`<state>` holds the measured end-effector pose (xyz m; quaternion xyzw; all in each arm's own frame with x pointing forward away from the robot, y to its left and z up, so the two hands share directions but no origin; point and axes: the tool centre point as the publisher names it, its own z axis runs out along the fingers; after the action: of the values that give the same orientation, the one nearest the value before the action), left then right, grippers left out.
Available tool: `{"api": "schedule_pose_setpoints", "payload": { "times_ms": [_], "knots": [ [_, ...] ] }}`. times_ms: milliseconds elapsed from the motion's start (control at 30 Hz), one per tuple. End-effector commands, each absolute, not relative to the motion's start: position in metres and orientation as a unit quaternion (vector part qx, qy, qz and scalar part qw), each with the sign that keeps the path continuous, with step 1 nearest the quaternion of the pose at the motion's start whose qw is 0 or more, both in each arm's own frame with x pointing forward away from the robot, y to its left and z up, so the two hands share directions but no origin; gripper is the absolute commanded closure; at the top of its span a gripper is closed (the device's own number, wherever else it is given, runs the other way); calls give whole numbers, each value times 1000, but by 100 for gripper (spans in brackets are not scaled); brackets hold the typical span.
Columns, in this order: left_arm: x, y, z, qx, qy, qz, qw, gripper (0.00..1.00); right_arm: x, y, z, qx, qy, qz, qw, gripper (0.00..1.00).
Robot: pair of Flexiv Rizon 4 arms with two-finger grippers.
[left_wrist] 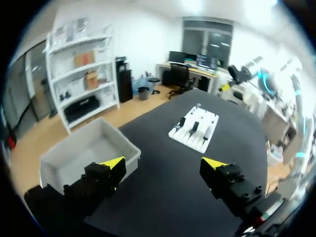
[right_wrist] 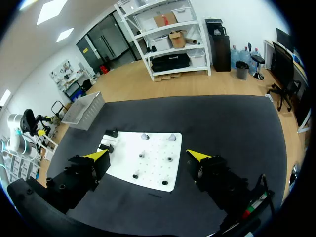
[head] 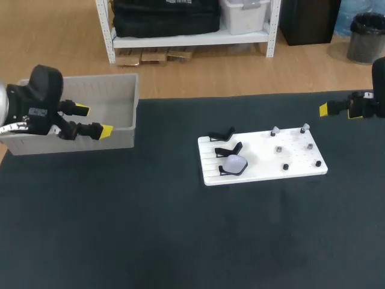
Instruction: Pick up each earbud case from the left stands, insert the matching earbuds, close the lid, and place the case in the box.
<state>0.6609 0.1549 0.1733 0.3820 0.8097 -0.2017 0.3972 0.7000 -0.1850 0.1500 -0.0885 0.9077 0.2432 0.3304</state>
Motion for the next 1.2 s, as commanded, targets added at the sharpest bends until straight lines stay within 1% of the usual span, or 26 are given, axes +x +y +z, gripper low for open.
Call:
{"api": "schedule_pose_setpoints", "payload": {
  "times_ms": [33,200,233,400,467,600,733,867,1200],
  "knots": [
    [660,163,172,655,542,-290,439,0,700,-185,150,-88,908,243,330,0],
    [656,156,167,659,542,-279,440,0,700,-185,150,-88,908,243,330,0],
    [651,146,159,668,542,-274,431,0,700,-185,150,-88,908,243,330,0],
    [639,96,133,636,571,-247,457,0,700,-185,150,-88,908,243,330,0],
    [635,73,125,626,594,-220,454,0,700,-185,150,-88,908,243,330,0],
    [635,31,106,614,616,-213,445,0,700,-185,150,-88,908,243,330,0],
    [642,5,92,597,643,-196,439,0,700,-185,150,-88,908,243,330,0],
    [646,-13,81,588,659,-206,421,0,700,-185,150,-88,908,243,330,0],
    [646,-13,81,588,659,-206,421,0,700,-185,150,-88,908,243,330,0]
  ]
}}
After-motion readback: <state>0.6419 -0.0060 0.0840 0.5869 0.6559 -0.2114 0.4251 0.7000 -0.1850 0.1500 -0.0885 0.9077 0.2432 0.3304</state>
